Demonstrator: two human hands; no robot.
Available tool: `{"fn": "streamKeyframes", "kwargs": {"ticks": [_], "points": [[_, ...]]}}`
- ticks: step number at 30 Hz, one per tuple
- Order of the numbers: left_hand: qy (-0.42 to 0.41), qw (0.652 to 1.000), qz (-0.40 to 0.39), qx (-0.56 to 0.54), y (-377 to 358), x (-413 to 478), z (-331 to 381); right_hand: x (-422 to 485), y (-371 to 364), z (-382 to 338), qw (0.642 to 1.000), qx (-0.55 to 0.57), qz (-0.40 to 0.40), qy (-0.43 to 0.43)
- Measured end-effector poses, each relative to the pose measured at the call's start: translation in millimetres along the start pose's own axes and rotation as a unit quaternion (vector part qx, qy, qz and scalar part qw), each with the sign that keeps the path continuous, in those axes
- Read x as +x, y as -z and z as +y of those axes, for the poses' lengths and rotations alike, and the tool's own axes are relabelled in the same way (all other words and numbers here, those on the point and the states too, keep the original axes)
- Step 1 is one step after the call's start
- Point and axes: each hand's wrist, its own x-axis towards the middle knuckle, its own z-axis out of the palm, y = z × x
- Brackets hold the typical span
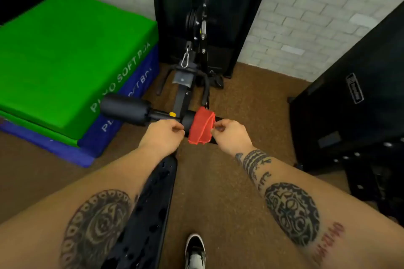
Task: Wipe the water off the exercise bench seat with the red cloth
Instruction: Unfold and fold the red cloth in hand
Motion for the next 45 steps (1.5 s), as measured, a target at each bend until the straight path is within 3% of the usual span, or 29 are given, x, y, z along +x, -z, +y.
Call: {"fn": "streamKeyframes", "kwargs": {"ticks": [4, 12, 16, 22, 25, 29, 31, 35, 45], "points": [[0.058, 0.997, -0.021, -0.052, -51, 47, 2, 54, -26, 21, 0.999, 0.015, -0.005, -0.040], [0.145, 0.982, 0.013, -0.120, -128, 101, 1, 106, -84, 47, 0.994, -0.105, 0.017, -0.033], [0.197, 0.953, 0.025, -0.228, -137, 113, -3, 110, -88, 54, 0.999, -0.002, 0.025, -0.032], [0.252, 0.862, 0.005, -0.439, -105, 81, 22, 63, -65, 43, 0.986, 0.161, 0.045, 0.011], [0.224, 0.857, -0.049, -0.462, -75, 50, 33, 25, -41, 31, 0.982, 0.170, 0.056, 0.055], [0.138, 0.883, -0.060, -0.445, -27, -3, 48, -40, -15, 6, 0.977, 0.142, 0.091, 0.129], [0.091, 0.890, -0.059, -0.442, 2, -38, 55, -82, -2, -14, 0.967, 0.193, 0.108, 0.128], [0.018, 0.896, -0.079, -0.437, 59, -120, 65, -161, 25, -61, 0.919, 0.357, 0.163, 0.047], [-0.102, 0.882, -0.118, -0.445, 166, -296, 61, -332, 67, -163, 0.898, 0.342, 0.241, 0.135]]}}
